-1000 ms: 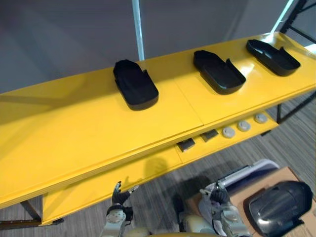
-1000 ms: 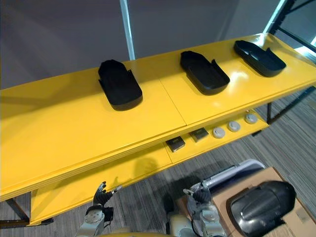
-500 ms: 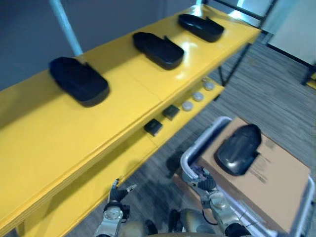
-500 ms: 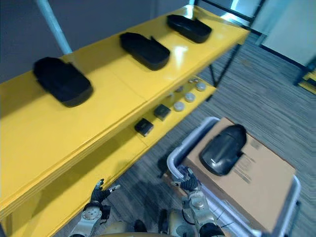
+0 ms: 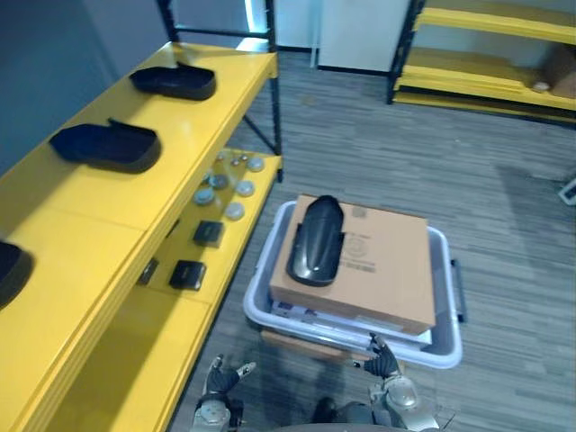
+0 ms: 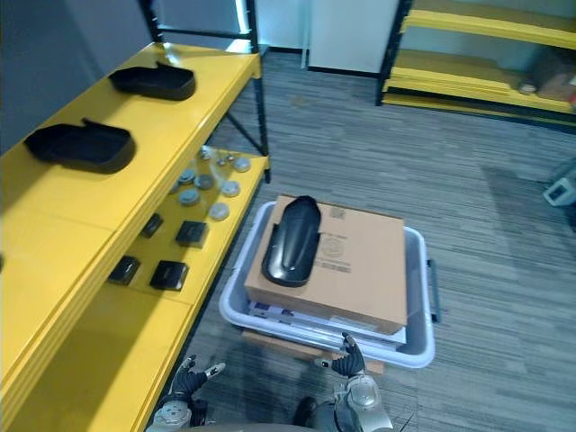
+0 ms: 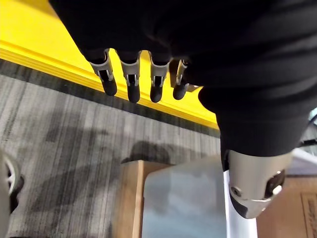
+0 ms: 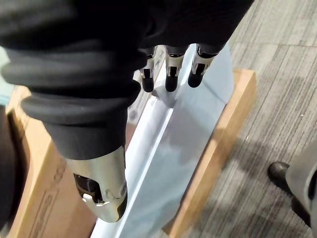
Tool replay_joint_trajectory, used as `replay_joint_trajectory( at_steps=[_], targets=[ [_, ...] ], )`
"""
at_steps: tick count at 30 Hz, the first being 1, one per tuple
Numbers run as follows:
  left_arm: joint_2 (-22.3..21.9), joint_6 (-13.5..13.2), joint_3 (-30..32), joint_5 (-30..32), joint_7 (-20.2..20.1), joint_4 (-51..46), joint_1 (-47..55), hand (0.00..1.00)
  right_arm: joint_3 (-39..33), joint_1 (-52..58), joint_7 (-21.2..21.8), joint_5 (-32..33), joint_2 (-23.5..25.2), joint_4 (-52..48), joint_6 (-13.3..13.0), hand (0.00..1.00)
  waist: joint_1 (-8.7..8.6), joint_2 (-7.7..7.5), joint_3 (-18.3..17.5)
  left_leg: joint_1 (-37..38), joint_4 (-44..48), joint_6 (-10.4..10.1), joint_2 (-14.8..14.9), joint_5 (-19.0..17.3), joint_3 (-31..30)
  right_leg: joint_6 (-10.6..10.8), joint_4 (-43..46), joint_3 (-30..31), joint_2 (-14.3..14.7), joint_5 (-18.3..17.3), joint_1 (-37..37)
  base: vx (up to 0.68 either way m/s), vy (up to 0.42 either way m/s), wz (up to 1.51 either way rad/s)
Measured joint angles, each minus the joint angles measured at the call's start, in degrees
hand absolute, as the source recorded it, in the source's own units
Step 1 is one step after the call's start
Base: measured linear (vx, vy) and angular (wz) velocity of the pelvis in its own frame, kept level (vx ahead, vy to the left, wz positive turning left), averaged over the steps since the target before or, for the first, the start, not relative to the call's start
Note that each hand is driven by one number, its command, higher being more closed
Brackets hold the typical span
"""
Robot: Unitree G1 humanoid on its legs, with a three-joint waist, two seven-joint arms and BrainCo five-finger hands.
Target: Walk over and take plastic housings, then place them on the shelf
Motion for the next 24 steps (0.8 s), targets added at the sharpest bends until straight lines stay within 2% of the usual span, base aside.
replay_joint_trajectory(
  at_steps=[1, 3, 4, 6, 8, 13, 18, 22, 24],
  targets=[
    [-0.09, -0.03, -0.03, -0.1, 0.06, -0.02, -0.21, 0.0, -0.01, 0.5, -0.03, 0.41, -0.15, 0.01, 0.04, 0.0, -0.01, -0.06, 0.14, -0.45, -4.1, -0.27, -1.38, 0.17, -4.51, 0.19, -0.03, 1.76, -0.01, 0.1, 0.08, 0.06, 0.064, -0.89],
    [-0.25, -0.06, -0.8, -0.97, 0.11, -0.04, -0.18, 0.0, 0.0, 0.98, -0.06, 0.48, -0.21, 0.0, 0.03, 0.0, -0.01, 0.59, 0.04, -0.47, -10.88, -1.9, -2.1, 1.62, -7.58, 0.6, -0.21, 3.71, 0.3, 0.08, 0.0, 0.06, 0.105, -0.65],
    [-0.36, -0.05, -1.57, -1.38, 0.11, 0.01, -0.21, 0.0, -0.07, 1.51, -0.06, 0.49, -0.24, -0.13, 0.03, 0.0, -0.1, 1.39, -0.22, -0.28, -14.43, -2.71, -1.96, 3.02, -7.98, 1.13, -0.4, 4.2, 0.51, -0.11, 0.2, 0.1, 0.133, -0.4],
    [-0.28, 0.0, -1.49, -2.02, 0.14, 0.06, -0.24, 0.0, -1.56, 2.48, -0.05, 0.54, 0.09, -0.34, 0.04, 0.0, -0.11, 1.36, -0.5, 1.31, -17.77, -1.79, -3.41, 6.93, -8.23, 2.54, -0.42, 4.52, -0.69, -0.51, 0.71, 0.15, 0.149, -0.04],
    [0.11, 0.02, -1.45, -2.23, 0.2, 0.06, -0.23, 0.0, -2.91, 2.98, -0.09, 1.29, 0.82, -0.65, 0.0, 0.0, -0.23, 0.43, -0.64, 3.3, -21.6, -0.56, -5.6, 8.26, -8.03, 3.31, -1.31, 4.15, -2.6, -0.25, 1.44, 0.17, 0.176, 0.19],
    [2.74, 0.05, -0.65, -2.35, 0.62, -0.37, 1.09, 0.0, -8.47, 4.35, -0.19, 2.34, 0.97, -7.14, -0.21, 0.0, -0.05, 0.27, -0.9, 6.89, -25.86, 0.49, -8.6, 9.19, -5.38, 6.52, -6.07, 4.58, -5.18, 2.21, 5.21, 0.18, 0.199, -0.07],
    [6.06, -0.01, 3.12, -2.25, 1.23, -4.82, 3.6, 0.0, -15.66, 9.94, -0.31, 2.69, -0.26, -23.6, -0.85, 0.0, -0.22, -0.13, -1.28, 9.93, -26.96, 0.5, -10.01, 9.19, -3.5, 7.23, -7.08, 5.8, -6.5, 2.94, 7.57, 0.13, 0.111, -0.13],
    [5.7, -0.54, 3.74, -2.2, 1.16, -6.57, 4.79, 0.0, -18.25, 16.16, -0.39, 0.46, -2.56, -41.67, -1.71, 0.0, -0.48, -0.73, -1.98, 11.0, -26.85, 0.5, -10.08, 9.19, -3.8, 7.5, -7.12, 5.35, -6.64, 3.26, 8.9, 0.12, 0.024, 0.05],
    [5.46, -0.69, 3.6, -2.18, 1.14, -6.8, 5.58, 0.0, -17.86, 17.28, 0.06, -0.91, -3.79, -47.96, -2.56, 0.0, -1.22, -1.42, -2.92, 10.88, -25.96, 0.49, -10.03, 9.2, -4.24, 7.48, -6.92, 4.36, -6.77, 3.27, 9.38, 0.12, -0.024, 0.12]
  ],
)
